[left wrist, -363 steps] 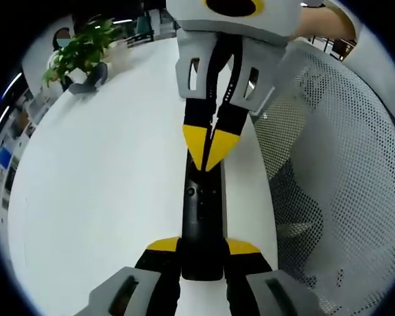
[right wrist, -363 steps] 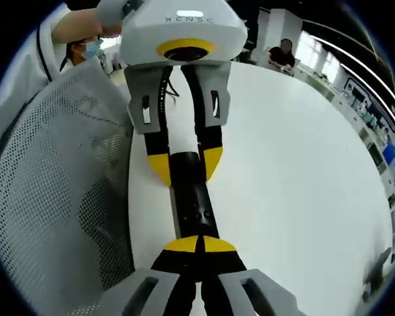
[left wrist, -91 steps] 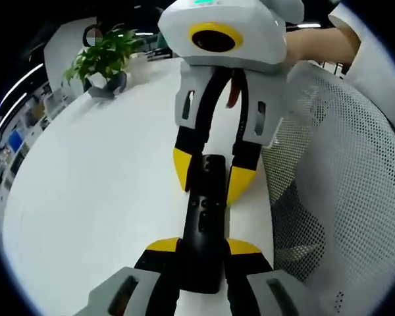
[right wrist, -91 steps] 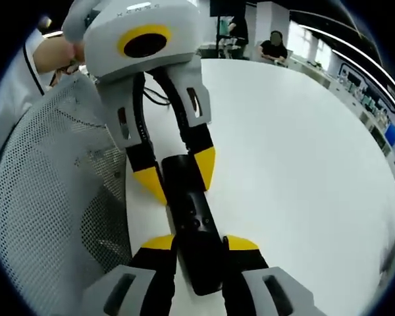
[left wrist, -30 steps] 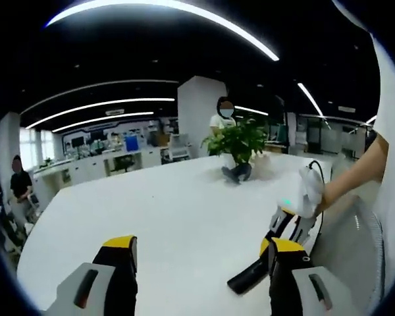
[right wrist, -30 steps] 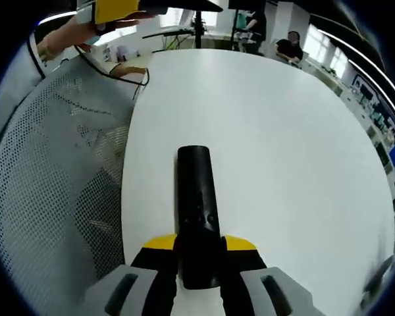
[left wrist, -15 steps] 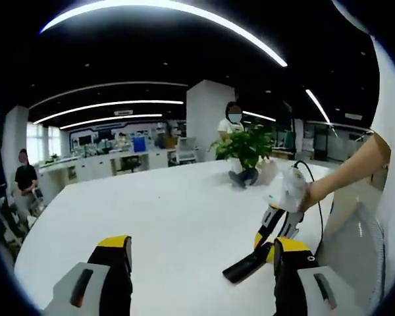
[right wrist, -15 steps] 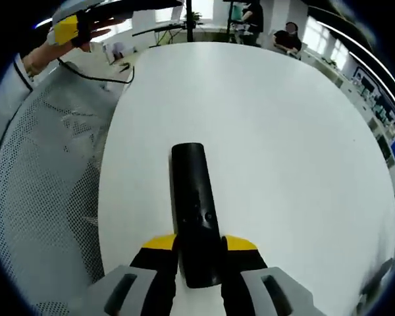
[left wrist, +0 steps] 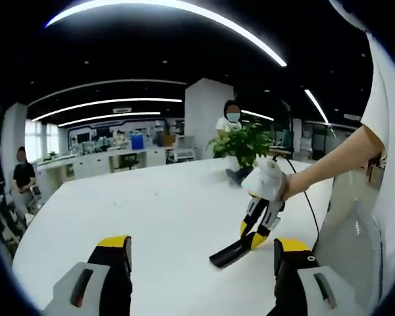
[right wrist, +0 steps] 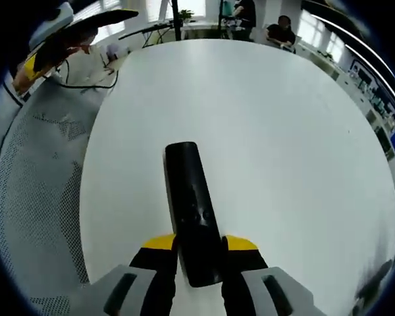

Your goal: Press the specified remote control buttons in sequence, fully releasing each button before pressing the next.

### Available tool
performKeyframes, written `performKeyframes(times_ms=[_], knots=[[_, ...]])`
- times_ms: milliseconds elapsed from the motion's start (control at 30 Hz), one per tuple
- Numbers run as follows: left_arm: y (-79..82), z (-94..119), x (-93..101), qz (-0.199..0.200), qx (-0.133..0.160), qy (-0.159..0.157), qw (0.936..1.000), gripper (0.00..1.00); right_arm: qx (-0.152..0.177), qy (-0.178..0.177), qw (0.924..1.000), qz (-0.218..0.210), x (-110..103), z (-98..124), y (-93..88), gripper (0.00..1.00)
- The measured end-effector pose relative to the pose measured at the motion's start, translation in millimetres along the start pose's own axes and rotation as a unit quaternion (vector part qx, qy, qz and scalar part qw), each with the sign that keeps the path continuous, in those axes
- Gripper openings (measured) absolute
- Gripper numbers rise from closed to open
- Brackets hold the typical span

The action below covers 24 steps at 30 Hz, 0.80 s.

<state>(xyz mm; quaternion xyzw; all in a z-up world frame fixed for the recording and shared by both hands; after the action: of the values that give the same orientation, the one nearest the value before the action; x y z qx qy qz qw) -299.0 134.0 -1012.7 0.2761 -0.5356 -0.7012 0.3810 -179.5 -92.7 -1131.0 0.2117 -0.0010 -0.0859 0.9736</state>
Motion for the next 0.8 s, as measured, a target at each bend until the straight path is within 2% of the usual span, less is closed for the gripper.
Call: performKeyframes(times_ms=[800], knots=[[0.2,7.7,-3.4,0.008,-0.002,0.002,1.0,0.92,-0.007,-0.018,0.9997,-0.015,53.2,-8.6,20.0,0.24]])
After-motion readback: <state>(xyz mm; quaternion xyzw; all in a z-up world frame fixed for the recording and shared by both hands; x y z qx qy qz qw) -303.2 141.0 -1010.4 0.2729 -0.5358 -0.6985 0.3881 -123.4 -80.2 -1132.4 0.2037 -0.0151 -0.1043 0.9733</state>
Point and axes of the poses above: the point that each gripper's makers call its tool centre point, and the gripper's own axes: z roughly backward along the fingers, x roughly to its right, y roughly out of its top, the point moved 7 cm from there along z, roughly backward along the fingers, and after that the axes turned 1 degree about z, right-handed, at the moved point
